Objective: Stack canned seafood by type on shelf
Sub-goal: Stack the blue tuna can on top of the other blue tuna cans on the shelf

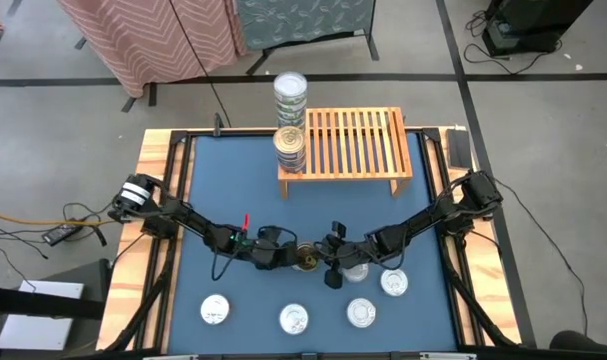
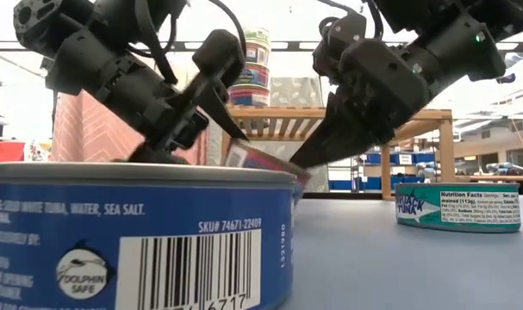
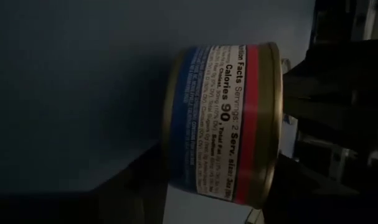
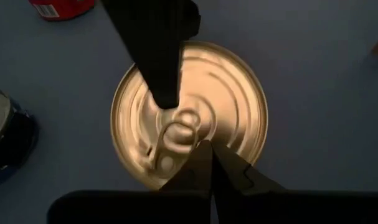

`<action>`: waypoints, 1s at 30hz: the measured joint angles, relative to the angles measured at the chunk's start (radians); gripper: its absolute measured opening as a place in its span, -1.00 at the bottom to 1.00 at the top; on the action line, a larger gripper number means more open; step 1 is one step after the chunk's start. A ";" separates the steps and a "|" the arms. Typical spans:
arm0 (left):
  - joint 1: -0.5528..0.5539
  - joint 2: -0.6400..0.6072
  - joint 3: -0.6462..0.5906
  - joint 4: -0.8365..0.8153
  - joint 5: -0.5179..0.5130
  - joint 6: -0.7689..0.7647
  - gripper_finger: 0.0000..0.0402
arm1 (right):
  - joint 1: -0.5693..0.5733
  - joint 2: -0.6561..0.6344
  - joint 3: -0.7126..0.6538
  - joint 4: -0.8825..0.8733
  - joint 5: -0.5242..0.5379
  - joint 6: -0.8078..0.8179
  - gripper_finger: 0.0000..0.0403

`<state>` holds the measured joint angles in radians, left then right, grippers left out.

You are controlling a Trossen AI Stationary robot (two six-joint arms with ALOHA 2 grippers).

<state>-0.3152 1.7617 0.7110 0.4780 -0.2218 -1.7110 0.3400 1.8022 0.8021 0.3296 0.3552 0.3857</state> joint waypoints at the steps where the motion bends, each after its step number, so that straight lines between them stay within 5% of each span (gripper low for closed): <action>1: 0.001 -0.019 -0.010 -0.001 0.000 0.001 -0.03 | 0.004 -0.015 0.000 -0.010 0.005 -0.004 -0.96; 8: 0.017 -0.171 -0.065 0.009 -0.015 0.006 -0.04 | 0.010 -0.172 0.001 -0.101 0.033 -0.026 -0.99; 12: 0.024 -0.253 -0.072 0.018 -0.034 0.024 -0.04 | 0.019 -0.245 0.004 -0.336 0.177 0.059 -0.99; 20: 0.027 -0.417 -0.065 0.071 -0.142 0.130 -0.04 | 0.014 -0.157 -0.001 -0.851 0.147 0.396 -1.00; 30: 0.054 -0.553 -0.067 0.066 -0.202 0.239 -0.04 | 0.023 -0.039 0.020 -0.899 0.153 0.587 -1.00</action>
<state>-0.2611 1.2088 0.6442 0.5440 -0.4240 -1.4723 0.3626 1.7635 0.8218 -0.5699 0.5087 0.9728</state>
